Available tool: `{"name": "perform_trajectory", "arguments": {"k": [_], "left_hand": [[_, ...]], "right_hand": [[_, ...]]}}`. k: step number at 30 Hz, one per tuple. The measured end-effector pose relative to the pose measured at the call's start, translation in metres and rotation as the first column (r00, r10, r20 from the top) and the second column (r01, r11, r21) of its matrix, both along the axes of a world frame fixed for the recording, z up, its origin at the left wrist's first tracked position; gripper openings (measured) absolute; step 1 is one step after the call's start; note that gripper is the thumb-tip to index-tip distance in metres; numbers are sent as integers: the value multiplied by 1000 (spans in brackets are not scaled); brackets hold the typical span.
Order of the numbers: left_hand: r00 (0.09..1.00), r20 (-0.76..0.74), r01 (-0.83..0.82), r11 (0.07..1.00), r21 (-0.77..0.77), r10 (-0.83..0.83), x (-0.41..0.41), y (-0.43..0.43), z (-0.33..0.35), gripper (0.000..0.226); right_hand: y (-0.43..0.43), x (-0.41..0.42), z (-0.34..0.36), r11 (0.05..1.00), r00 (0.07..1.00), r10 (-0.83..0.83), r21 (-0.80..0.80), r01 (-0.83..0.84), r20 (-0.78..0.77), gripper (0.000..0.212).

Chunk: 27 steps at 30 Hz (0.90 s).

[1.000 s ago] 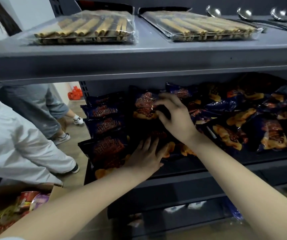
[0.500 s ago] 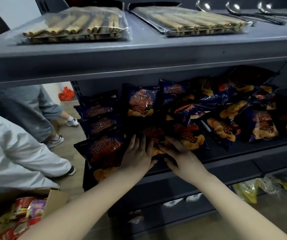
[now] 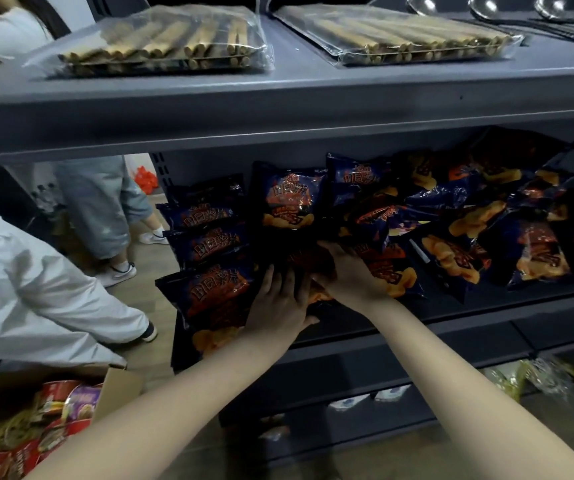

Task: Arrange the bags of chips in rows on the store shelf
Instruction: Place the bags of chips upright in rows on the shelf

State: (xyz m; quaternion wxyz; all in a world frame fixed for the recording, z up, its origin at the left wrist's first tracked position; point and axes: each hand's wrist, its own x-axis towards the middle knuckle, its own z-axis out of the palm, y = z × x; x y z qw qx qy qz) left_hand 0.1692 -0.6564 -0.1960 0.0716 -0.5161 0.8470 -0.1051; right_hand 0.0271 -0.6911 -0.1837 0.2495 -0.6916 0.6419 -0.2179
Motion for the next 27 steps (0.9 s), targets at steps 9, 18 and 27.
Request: {"name": "perform_trajectory", "arguments": {"k": [9, 18, 27], "left_hand": [[998, -51, -31, 984, -177, 22, 2, -18, 5, 76], [987, -135, -107, 975, -195, 81, -1, -56, 19, 72], [992, -53, -113, 993, 20, 114, -9, -78, 7, 59]], "right_hand": [[-5, 4, 7, 944, 966, -69, -296, 143, 248, 65], [-45, 25, 0, 888, 878, -83, -364, 280, 472, 66], [-71, 15, -20, 969, 909, -64, -194, 156, 412, 83]]}}
